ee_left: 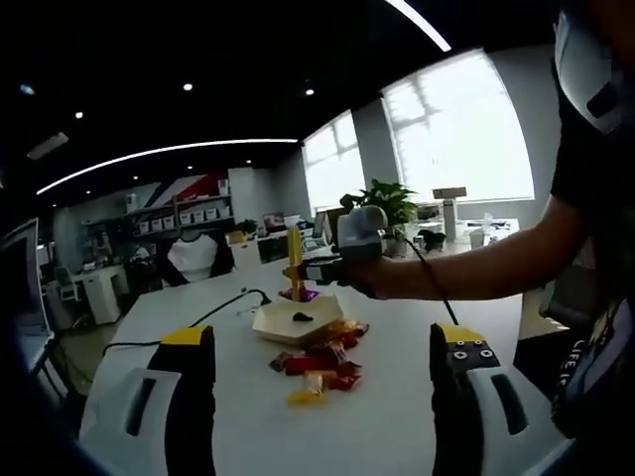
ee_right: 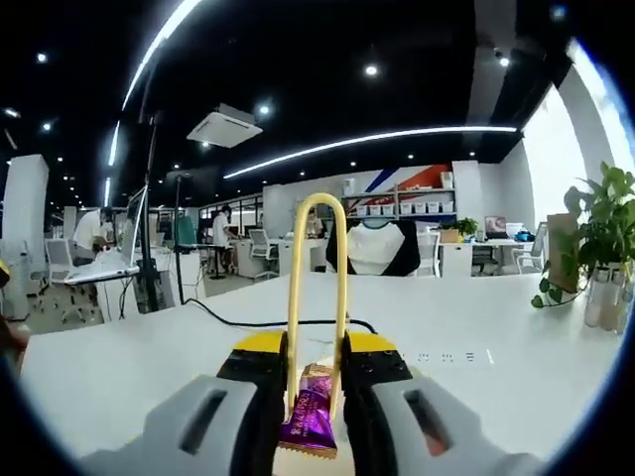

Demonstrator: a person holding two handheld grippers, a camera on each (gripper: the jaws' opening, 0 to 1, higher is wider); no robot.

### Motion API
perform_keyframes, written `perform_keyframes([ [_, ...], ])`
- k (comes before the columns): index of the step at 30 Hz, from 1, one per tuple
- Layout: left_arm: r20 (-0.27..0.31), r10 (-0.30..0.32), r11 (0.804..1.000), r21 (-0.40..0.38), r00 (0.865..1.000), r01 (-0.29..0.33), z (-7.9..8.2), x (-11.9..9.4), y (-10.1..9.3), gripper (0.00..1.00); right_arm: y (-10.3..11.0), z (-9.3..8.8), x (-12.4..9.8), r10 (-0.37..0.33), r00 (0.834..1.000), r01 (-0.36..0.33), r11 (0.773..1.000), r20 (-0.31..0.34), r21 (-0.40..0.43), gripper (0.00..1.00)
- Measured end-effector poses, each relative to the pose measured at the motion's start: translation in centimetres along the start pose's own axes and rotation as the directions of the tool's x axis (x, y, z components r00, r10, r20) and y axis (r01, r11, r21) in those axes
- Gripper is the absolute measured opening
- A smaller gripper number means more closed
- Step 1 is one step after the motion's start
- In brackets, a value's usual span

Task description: Place the target food into the container with the food tongs after gripping and lifting it, then release it inside without dropping or visibly crushing the food.

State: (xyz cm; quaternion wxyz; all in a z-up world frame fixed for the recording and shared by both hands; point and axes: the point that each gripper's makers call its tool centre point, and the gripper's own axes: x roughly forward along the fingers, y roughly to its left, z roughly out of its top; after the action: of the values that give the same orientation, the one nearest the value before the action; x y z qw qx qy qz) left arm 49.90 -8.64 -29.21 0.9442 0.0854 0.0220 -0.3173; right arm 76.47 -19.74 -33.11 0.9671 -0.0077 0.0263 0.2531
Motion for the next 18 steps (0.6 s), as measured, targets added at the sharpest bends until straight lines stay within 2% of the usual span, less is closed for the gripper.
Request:
perform_keyframes([
  [7,-0.003,0.009,1.0,-0.002,1.0,-0.009,0.0,-0.1,0.2,0.96,-0.2,-2.5,1.6,0.008,0.998,-0.009,1.0,-0.062,-0.015,0.16],
  [11,-0.009,0.009,1.0,0.001,1.0,-0.009,0.0,-0.1,0.2,0.96,0.1,-4.4,2.3,0.015,0.993,-0.018,0.999,-0.119,-0.029,0.16],
  [18,-0.017,0.012,1.0,0.001,1.0,-0.012,-0.1,-0.2,0.2,0.95,0.2,-5.5,2.6,0.024,0.988,-0.029,0.999,-0.153,-0.032,0.16],
])
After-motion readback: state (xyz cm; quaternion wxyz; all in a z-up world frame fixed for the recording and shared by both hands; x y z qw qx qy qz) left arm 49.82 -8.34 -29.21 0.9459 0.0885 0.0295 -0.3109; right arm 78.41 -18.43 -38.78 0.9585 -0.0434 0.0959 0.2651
